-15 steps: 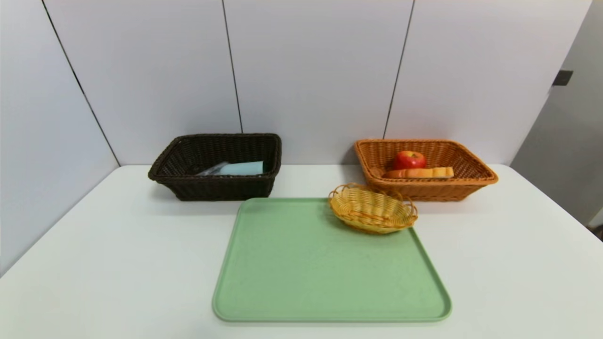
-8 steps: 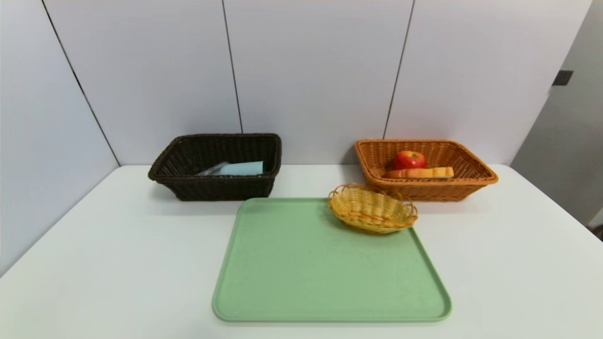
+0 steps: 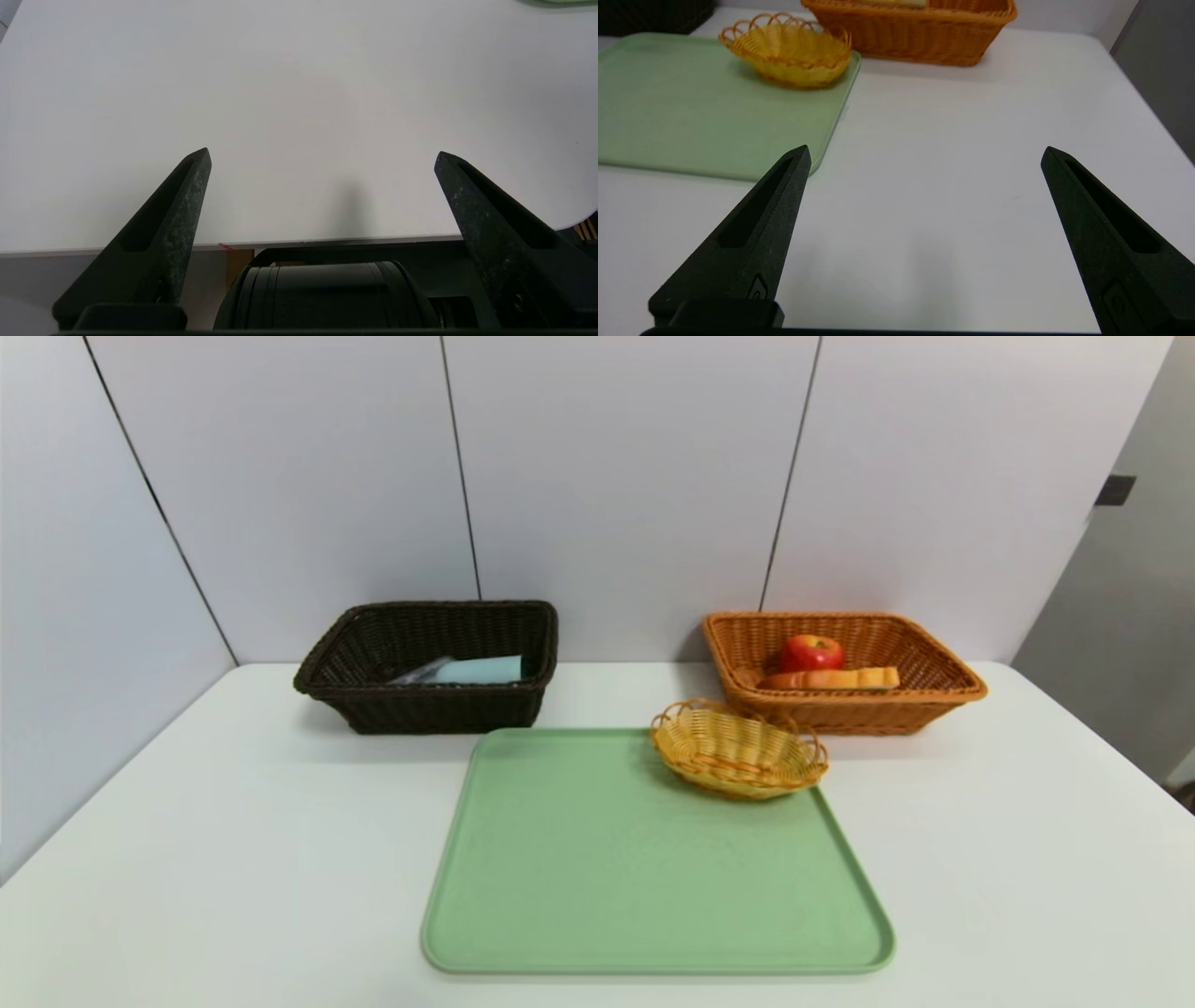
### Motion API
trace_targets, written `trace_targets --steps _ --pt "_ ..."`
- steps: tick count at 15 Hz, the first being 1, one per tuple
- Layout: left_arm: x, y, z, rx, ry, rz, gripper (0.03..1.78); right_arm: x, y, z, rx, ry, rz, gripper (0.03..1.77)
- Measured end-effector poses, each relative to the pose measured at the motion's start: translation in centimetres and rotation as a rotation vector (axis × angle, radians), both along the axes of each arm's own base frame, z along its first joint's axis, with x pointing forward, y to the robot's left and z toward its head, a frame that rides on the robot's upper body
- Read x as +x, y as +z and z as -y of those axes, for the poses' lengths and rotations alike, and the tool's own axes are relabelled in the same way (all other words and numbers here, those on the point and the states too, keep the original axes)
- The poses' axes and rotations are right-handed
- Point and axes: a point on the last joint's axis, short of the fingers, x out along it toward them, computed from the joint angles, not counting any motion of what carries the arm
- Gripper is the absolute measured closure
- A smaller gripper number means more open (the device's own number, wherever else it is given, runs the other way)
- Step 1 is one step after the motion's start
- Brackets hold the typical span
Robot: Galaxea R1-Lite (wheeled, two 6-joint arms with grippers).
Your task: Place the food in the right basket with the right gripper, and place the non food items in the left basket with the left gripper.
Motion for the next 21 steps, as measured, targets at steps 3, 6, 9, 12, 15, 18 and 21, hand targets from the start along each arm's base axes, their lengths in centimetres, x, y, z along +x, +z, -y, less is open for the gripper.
trace_targets --steps 3,6,9,12,15,18,21 --pt "1.1 -0.4 0.0 0.007 0.003 0.088 0.12 0.7 -0.6 0.1 0.003 -0.030 0.144 0.10" --pt "2.6 -1.1 0.0 0.016 -0.001 0.201 0.12 0.8 -1.3 0.1 0.003 -0.033 0.132 0.10" --pt "3.6 -1.2 0.0 0.012 -0.005 0.318 0.12 0.9 -1.9 0.1 0.003 -0.038 0.124 0.10" --pt "3.7 -1.4 0.0 0.010 -0.007 0.325 0.12 1.0 -2.9 0.2 0.015 -0.070 0.048 0.10" --pt "3.7 -1.4 0.0 0.008 -0.008 0.325 0.12 0.9 -3.9 0.2 0.014 -0.090 -0.051 0.10" --pt "3.7 -1.4 0.0 0.008 -0.008 0.325 0.12 0.5 -5.0 0.2 0.015 -0.080 -0.117 0.10" --pt "3.7 -1.4 0.0 0.010 -0.008 0.325 0.12 -0.4 -5.2 0.2 0.015 -0.068 -0.012 0.10"
